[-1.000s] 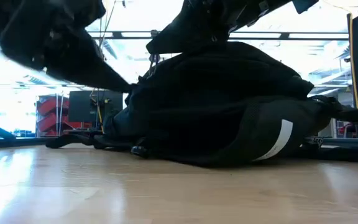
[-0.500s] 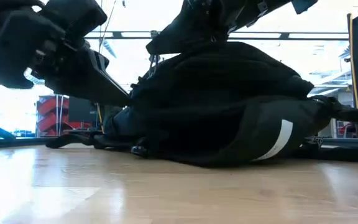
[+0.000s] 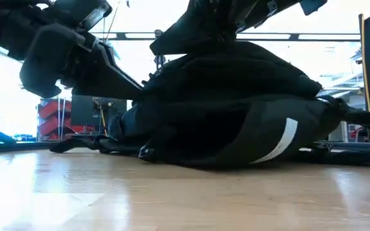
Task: Unpack backpack
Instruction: Open the backpack
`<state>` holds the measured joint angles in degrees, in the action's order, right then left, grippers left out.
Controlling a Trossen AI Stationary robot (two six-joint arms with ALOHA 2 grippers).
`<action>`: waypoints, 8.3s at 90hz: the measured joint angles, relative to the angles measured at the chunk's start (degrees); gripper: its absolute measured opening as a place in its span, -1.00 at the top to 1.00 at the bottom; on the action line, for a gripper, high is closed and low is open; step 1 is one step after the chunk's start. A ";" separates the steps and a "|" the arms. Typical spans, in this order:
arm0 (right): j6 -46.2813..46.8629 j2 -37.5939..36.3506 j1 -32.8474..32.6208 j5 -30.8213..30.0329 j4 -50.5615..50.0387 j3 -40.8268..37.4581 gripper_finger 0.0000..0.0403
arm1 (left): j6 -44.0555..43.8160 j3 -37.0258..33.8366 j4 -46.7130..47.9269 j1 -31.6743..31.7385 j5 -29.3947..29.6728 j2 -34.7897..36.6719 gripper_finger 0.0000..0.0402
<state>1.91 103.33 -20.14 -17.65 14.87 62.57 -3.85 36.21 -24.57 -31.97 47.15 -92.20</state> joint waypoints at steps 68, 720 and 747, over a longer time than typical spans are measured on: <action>0.09 0.00 -0.07 0.92 -0.90 0.00 1.00 | 4.99 0.00 -0.01 -2.17 9.29 0.00 0.21; -39.94 18.14 -18.38 -66.28 25.61 0.02 1.00 | 7.39 0.24 -0.87 9.98 3.16 -5.49 1.00; -27.40 16.99 -18.32 -51.88 22.70 0.00 1.00 | -3.00 -0.08 10.44 8.70 0.45 -5.48 1.00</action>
<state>-25.49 120.32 -38.46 -69.53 37.58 62.57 -6.85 36.13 -14.14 -23.27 47.60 -97.69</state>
